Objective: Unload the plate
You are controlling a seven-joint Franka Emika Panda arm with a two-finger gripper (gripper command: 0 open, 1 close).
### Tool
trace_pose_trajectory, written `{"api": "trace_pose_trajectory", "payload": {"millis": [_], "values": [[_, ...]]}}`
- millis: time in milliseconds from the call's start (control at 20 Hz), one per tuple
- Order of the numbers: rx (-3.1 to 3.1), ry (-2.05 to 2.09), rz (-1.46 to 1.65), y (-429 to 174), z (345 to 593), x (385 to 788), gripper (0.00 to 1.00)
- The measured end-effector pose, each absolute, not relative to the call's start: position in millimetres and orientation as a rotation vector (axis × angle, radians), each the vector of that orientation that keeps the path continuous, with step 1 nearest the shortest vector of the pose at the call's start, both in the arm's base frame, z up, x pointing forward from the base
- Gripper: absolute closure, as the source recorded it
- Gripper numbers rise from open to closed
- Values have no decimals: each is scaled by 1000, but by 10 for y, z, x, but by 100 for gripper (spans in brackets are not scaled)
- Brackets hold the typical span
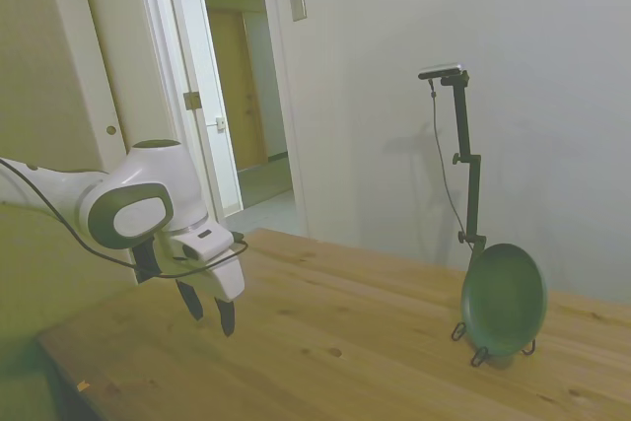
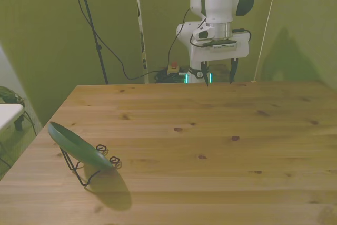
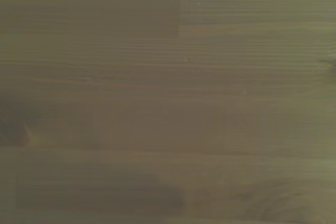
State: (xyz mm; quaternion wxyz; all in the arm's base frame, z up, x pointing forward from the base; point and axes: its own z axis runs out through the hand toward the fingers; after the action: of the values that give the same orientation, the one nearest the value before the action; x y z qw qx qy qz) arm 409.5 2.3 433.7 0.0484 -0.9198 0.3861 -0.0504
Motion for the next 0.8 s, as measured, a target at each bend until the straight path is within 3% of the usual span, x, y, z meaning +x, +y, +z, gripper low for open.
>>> {"api": "trace_pose_trajectory", "payload": {"millis": [200,600,800], "values": [[-2796,1246,-192,-154,4402,4105,0],[-2572,1625,-435,-1714,5136,3933,0],[-2476,1736,-501,-2463,5373,3784,0]]}}
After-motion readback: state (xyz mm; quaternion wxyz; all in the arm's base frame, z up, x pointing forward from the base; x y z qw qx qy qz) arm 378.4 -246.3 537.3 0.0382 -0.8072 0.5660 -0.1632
